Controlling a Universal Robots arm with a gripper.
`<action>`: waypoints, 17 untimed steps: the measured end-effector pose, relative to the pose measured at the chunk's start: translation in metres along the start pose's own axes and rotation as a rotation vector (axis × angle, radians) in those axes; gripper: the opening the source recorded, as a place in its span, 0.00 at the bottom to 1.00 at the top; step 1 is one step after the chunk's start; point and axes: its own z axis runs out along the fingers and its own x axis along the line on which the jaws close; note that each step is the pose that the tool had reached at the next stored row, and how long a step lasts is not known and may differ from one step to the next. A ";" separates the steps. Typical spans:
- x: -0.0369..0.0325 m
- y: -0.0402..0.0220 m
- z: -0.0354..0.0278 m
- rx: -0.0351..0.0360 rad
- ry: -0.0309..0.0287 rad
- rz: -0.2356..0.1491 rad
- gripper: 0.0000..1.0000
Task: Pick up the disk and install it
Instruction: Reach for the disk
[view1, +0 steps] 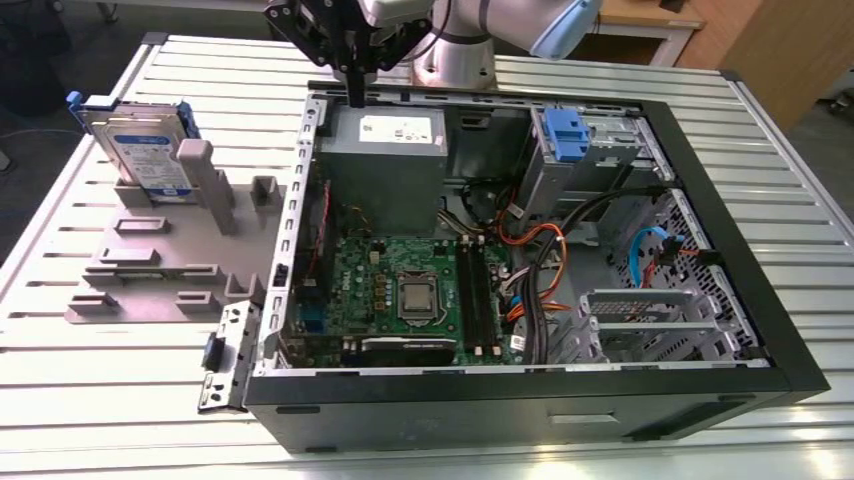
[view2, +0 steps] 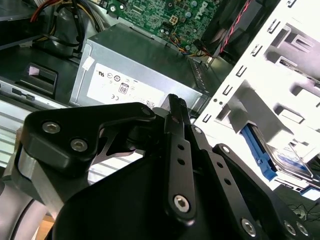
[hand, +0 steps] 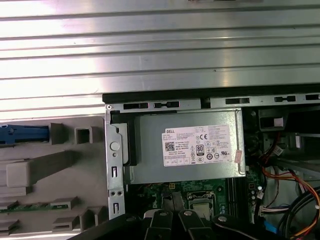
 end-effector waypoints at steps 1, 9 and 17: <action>0.0002 0.0000 0.0000 0.0000 0.0000 0.000 0.11; 0.0020 -0.0002 -0.0001 0.0000 0.0000 0.000 0.11; 0.0037 -0.0003 -0.0001 0.0000 0.0000 0.000 0.11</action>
